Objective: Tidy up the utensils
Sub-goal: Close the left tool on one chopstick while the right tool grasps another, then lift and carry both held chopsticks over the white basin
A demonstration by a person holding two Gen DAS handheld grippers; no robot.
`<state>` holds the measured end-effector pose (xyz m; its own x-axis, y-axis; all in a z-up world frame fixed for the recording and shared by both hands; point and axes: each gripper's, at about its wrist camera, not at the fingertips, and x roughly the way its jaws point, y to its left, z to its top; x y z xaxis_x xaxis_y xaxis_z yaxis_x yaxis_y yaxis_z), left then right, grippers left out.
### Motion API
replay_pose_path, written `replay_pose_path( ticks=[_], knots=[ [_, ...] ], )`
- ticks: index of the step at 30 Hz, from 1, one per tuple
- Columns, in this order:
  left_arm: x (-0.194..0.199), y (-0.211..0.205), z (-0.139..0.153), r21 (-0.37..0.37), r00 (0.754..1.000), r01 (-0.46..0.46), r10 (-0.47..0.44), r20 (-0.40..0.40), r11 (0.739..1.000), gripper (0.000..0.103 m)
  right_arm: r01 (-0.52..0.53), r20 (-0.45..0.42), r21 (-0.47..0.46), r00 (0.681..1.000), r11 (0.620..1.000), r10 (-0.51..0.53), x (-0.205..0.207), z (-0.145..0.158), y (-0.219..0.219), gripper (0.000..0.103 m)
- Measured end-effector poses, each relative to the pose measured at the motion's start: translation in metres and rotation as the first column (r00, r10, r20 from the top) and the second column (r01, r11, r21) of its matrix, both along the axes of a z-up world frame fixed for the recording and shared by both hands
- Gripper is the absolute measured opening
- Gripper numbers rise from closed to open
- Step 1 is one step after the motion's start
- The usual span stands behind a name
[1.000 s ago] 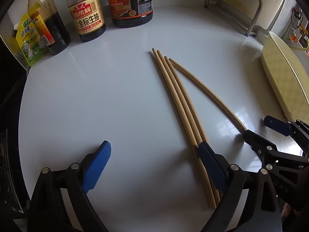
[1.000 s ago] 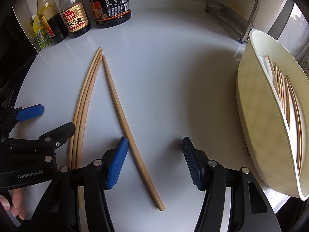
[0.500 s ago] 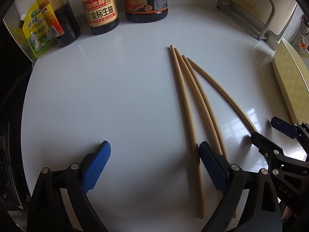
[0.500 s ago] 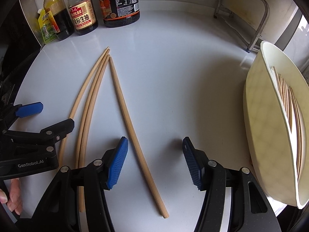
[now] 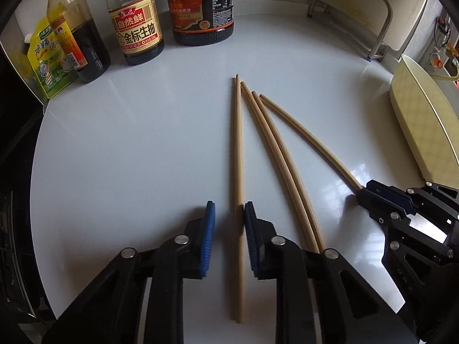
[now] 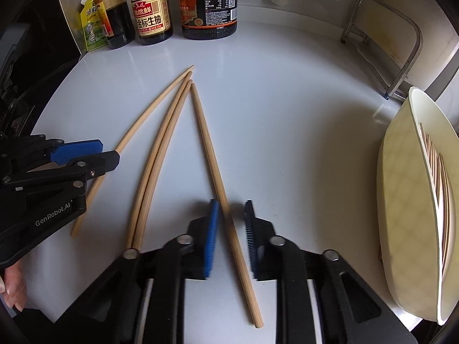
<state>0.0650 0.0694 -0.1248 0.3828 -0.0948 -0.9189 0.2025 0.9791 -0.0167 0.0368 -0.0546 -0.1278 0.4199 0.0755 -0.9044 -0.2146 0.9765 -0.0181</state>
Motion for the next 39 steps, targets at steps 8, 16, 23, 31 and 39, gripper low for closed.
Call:
replay_pose_path(
  ticks=[8,16,23,31,39],
  knots=[
    [-0.006,0.008,0.002,-0.048,0.999,0.002,-0.005,-0.052,0.999,0.007,0.081,-0.025,0.115,0.997,0.99,-0.079,-0.001,0.003,-0.016,0.006],
    [-0.016,0.012,0.03,-0.086,0.999,-0.003,0.0,-0.042,0.996,0.007,0.11,-0.009,0.196,0.994,0.974,-0.11,-0.014,0.026,-0.023,0.006],
    [-0.021,-0.002,0.057,-0.106,1.0,0.019,-0.02,-0.004,0.994,0.007,0.1,0.018,0.221,0.994,0.97,-0.107,-0.023,0.05,-0.034,0.006],
    [-0.023,-0.01,0.074,-0.142,1.0,0.009,-0.006,0.016,0.99,0.007,0.097,0.035,0.242,0.993,0.966,-0.108,-0.031,0.063,-0.05,0.006],
    [-0.028,-0.01,0.091,-0.161,0.999,-0.005,0.013,0.051,0.987,0.007,0.074,0.043,0.257,0.995,0.964,-0.087,-0.03,0.069,-0.051,0.006]
  ],
)
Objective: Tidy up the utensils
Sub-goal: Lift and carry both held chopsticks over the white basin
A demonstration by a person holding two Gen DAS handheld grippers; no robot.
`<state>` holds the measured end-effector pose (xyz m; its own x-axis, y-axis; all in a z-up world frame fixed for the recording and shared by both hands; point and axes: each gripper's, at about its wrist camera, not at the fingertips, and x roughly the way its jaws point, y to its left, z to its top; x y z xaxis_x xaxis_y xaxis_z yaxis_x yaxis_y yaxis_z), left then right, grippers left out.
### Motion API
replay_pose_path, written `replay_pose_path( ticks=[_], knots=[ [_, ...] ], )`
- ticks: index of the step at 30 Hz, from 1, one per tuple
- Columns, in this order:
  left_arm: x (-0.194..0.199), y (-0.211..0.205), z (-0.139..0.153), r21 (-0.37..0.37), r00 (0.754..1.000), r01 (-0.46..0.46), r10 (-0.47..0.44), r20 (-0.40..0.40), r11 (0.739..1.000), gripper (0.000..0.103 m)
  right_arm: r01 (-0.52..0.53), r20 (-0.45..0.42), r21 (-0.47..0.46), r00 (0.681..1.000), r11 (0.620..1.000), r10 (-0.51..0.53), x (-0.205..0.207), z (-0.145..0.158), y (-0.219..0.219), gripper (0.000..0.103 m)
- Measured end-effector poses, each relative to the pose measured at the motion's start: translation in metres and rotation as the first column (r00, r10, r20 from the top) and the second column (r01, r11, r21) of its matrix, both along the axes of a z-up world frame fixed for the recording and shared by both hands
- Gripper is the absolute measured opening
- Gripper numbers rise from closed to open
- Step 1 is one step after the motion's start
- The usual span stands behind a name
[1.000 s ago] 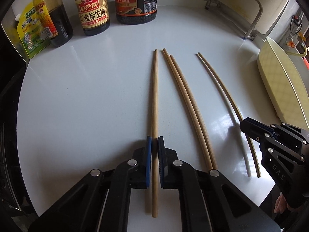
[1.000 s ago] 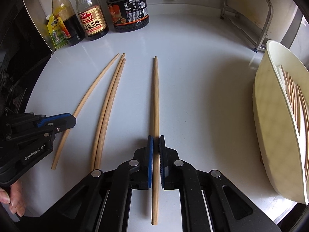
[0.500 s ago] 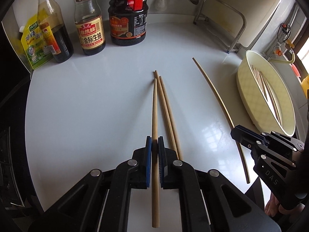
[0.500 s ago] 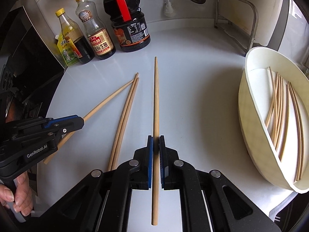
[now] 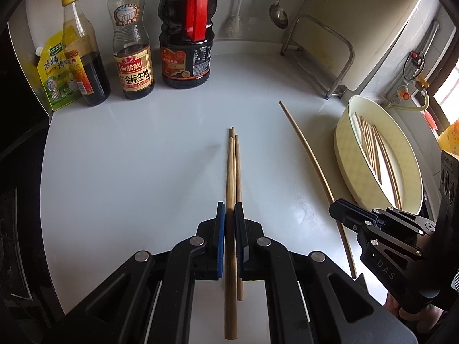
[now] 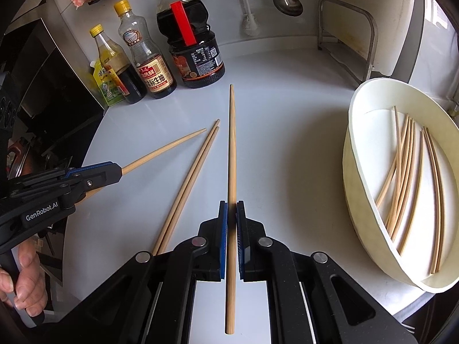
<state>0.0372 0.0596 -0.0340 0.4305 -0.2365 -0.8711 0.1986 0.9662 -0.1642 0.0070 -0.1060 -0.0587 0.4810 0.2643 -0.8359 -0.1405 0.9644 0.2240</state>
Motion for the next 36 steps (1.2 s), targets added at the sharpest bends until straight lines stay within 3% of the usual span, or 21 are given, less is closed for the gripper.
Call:
replay_pose_path(
  ticks=[11,19,27,36],
  knots=[
    [-0.004,-0.007,0.026,0.001,0.997,0.018,-0.018,0.071,1.0,0.007,-0.005,0.045,0.015,0.999,1.0,0.004,-0.006,0.011,-0.003,0.006],
    [-0.004,-0.042,0.051,-0.016,0.988,0.092,-0.089,0.13,0.996,0.007,0.06,0.082,0.024,0.995,0.998,-0.062,-0.018,0.03,-0.032,0.006],
    [0.001,-0.108,0.069,-0.046,0.962,0.215,-0.203,0.183,0.976,0.007,0.201,0.11,0.019,0.973,0.979,-0.202,-0.033,0.047,-0.099,0.006],
    [0.011,-0.215,0.062,-0.06,0.912,0.384,-0.368,0.183,0.921,0.007,0.373,0.088,-0.009,0.924,0.928,-0.371,-0.044,0.04,-0.19,0.006]
  ],
)
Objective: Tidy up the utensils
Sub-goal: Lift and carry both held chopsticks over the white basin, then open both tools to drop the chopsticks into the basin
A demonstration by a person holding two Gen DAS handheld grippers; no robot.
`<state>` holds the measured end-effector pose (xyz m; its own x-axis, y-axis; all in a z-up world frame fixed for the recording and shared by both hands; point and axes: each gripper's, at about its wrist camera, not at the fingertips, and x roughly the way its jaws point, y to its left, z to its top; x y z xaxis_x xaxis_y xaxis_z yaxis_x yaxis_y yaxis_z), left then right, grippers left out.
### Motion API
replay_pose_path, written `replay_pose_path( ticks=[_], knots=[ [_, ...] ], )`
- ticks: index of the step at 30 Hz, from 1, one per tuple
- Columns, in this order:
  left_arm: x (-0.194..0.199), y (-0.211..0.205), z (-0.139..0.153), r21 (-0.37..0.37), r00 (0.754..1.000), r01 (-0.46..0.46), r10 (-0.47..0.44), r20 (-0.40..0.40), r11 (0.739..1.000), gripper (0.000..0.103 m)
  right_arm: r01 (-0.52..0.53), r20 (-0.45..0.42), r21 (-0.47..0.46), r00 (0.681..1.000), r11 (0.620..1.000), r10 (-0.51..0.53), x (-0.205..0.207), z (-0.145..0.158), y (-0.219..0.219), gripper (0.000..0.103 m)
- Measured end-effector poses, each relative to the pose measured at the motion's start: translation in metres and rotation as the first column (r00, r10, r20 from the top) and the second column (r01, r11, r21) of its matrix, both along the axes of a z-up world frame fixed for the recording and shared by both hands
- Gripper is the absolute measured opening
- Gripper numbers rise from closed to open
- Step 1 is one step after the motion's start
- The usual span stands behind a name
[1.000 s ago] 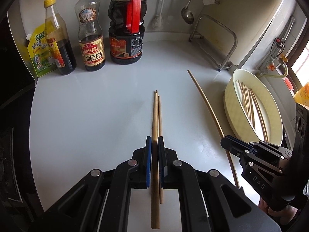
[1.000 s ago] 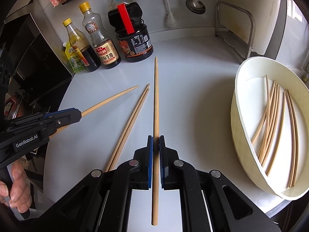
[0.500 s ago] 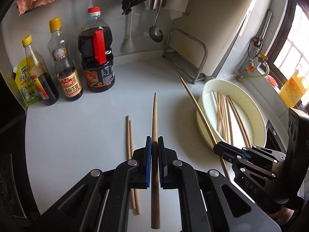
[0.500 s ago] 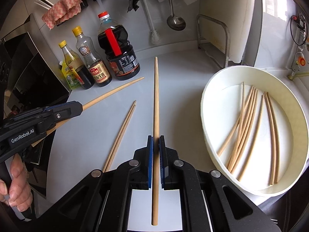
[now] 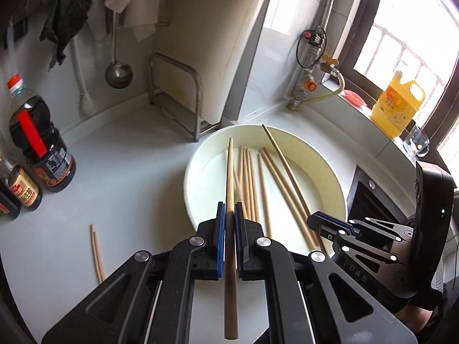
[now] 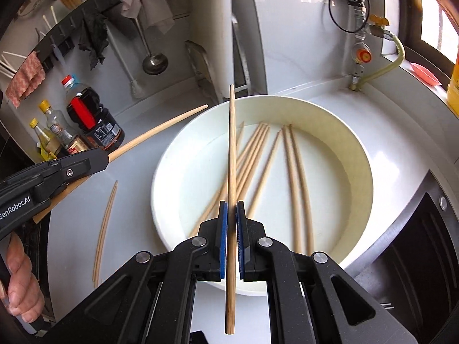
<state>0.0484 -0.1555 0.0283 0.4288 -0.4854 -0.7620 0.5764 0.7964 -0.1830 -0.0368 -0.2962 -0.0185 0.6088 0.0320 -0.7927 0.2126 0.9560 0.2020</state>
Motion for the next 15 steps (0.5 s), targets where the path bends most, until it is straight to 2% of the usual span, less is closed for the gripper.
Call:
replay_pose_path(
  ticks=[5,15],
  knots=[
    [0.006,-0.048,-0.016,0.025,0.998,0.055,-0.055,-0.012,0.998,0.007,0.047,-0.051,0.014,0.998,0.999,-0.046,0.01,-0.019,-0.033,0.006],
    [0.033,-0.094,-0.058,0.115,0.998,0.044,-0.039,-0.048,0.992,0.007,0.048,-0.124,0.048,0.991,0.998,-0.042,0.042,-0.051,-0.061,0.006]
  ],
)
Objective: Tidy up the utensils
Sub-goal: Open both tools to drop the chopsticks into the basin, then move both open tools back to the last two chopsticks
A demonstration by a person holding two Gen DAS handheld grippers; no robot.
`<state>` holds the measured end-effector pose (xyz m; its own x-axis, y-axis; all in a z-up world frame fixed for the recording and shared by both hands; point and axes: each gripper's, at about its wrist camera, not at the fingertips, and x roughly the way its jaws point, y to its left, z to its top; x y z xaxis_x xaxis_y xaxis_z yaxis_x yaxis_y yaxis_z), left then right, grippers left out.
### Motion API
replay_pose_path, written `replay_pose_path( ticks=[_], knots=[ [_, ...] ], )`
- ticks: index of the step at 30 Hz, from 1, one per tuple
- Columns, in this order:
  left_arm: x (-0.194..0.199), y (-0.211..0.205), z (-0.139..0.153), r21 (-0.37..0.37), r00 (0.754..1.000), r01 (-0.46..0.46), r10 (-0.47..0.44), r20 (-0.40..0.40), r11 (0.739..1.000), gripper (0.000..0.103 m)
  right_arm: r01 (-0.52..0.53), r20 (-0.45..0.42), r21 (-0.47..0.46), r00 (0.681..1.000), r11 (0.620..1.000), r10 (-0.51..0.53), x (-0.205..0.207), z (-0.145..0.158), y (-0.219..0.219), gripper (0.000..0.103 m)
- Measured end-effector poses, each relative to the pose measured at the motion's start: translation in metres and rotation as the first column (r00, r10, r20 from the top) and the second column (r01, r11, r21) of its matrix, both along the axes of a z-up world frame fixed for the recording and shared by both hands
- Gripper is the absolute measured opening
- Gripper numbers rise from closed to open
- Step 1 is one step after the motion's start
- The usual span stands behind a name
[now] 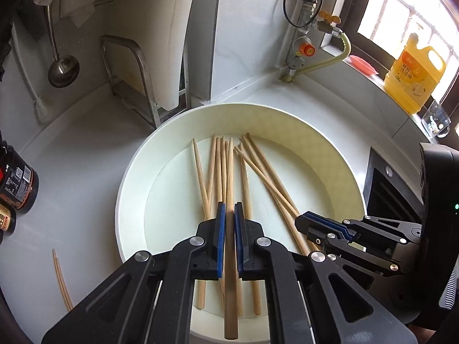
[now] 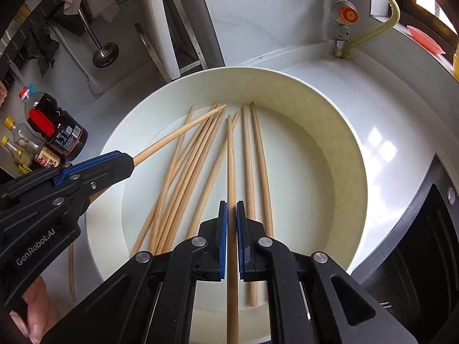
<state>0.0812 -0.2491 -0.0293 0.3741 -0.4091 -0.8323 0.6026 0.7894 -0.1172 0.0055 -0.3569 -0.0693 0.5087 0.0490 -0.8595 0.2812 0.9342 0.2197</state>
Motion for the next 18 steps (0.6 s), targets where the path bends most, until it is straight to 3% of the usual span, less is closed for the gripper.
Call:
replay_pose_path(
  ticks=[6,8,9,10,12,18],
  knots=[
    [0.01,-0.01,-0.01,0.057,0.999,-0.024,0.025,-0.02,0.998,0.009,0.002,-0.011,0.007,1.0,1.0,-0.001,0.007,-0.005,-0.009,0.01],
    [0.009,-0.011,-0.009,0.085,1.0,-0.031,0.031,0.001,0.996,0.021,0.012,0.004,0.021,1.0,1.0,-0.013,0.004,-0.003,-0.014,0.02],
    [0.008,-0.009,-0.007,0.093,0.999,-0.037,0.036,0.017,0.995,0.032,0.019,0.015,0.023,1.0,1.0,-0.02,0.001,-0.002,-0.016,0.021],
    [0.007,-0.008,-0.004,0.097,0.999,-0.044,0.042,0.03,0.994,0.049,0.027,0.021,0.02,0.999,0.999,-0.027,-0.002,0.0,-0.017,0.021],
    [0.005,-0.001,0.004,0.092,0.997,-0.065,0.06,0.054,0.994,0.064,0.039,0.025,0.023,0.999,0.999,-0.04,-0.008,0.002,-0.02,0.021],
    [0.001,0.02,0.018,0.089,0.993,-0.101,0.096,0.061,0.991,0.068,0.051,0.048,0.017,0.998,0.999,-0.052,-0.026,0.012,-0.019,0.028]
  ],
)
